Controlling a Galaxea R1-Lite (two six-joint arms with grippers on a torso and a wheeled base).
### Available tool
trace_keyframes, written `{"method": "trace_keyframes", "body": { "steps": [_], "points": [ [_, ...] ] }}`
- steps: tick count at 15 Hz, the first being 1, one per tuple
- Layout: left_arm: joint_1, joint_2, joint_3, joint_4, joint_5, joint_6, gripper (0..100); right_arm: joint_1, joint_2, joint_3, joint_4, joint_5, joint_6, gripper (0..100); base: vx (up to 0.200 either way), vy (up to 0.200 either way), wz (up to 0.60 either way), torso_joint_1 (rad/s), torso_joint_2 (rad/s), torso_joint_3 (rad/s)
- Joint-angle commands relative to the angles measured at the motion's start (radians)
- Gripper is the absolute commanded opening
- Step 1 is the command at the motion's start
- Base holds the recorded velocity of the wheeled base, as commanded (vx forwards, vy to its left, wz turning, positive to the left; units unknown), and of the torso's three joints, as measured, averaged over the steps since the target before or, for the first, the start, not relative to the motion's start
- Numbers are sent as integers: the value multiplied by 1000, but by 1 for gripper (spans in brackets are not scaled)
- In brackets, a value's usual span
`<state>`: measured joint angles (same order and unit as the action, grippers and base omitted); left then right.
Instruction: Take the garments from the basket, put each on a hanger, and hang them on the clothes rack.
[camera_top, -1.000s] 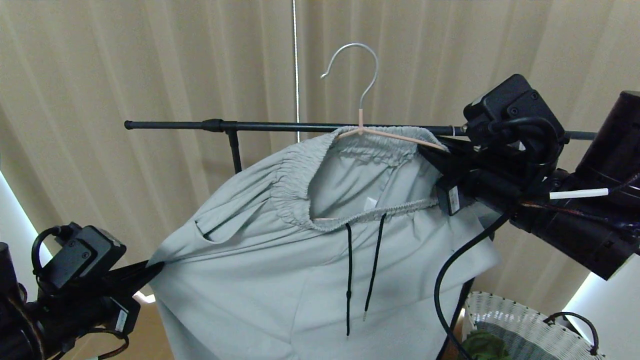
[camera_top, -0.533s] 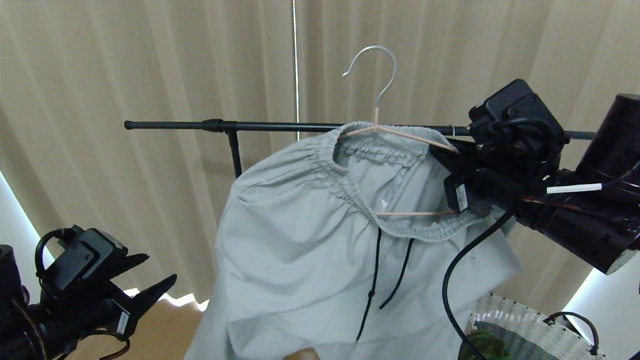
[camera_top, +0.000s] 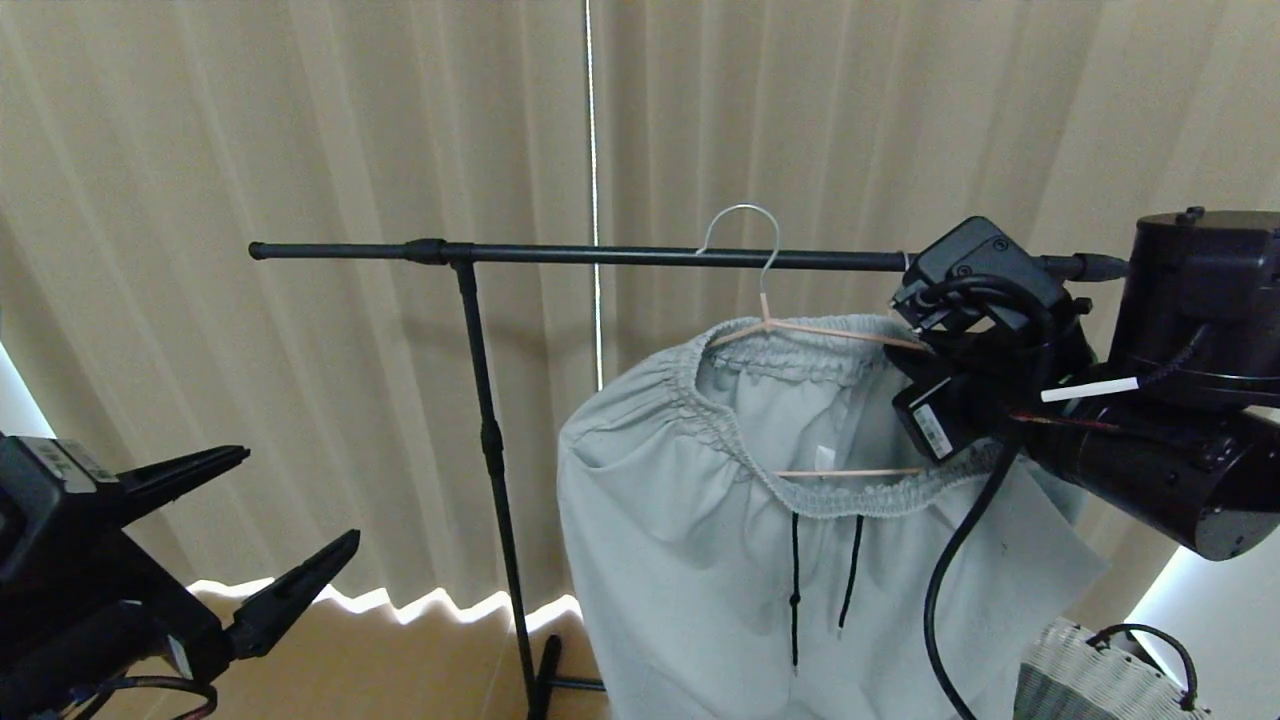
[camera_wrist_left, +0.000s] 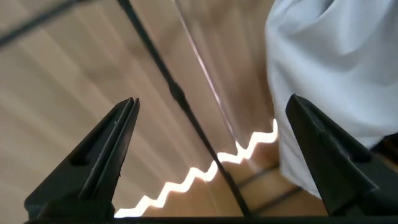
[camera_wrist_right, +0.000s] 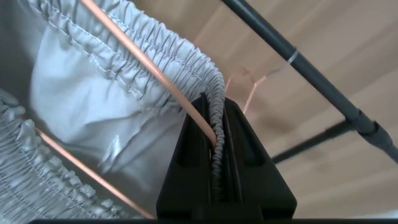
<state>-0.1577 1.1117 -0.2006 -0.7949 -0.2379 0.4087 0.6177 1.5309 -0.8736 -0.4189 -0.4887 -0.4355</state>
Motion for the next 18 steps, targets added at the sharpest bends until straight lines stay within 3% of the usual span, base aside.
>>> {"method": "trace_keyframes", "body": {
  "steps": [1, 5, 6, 8, 15, 18],
  "points": [
    [-6, -50, 3, 0, 0, -1, 100, -15, 15, -8, 9, -27, 0, 0, 0, 0, 0, 0, 0, 0],
    [-14, -69, -10, -1, 2, -5, 100, -32, 14, -30, 25, -47, 11, 0, 0, 0, 0, 0, 0, 0],
    [-16, -93, -6, 0, 2, -7, 100, -33, 34, -48, 28, -48, 66, 0, 0, 0, 0, 0, 0, 0],
    [-20, -110, -3, 2, 3, -7, 100, -42, 55, -64, 31, -60, 87, 0, 0, 0, 0, 0, 0, 0],
    [-45, -110, 6, 5, 2, 1, 100, -45, 98, -70, 31, -60, 89, 0, 200, 0, 0, 2, 2, 9],
    [-49, -110, 9, 3, 2, 4, 100, -47, 141, -79, 29, -93, 89, 0, 0, 0, 0, 0, 0, 0]
  ]
}}
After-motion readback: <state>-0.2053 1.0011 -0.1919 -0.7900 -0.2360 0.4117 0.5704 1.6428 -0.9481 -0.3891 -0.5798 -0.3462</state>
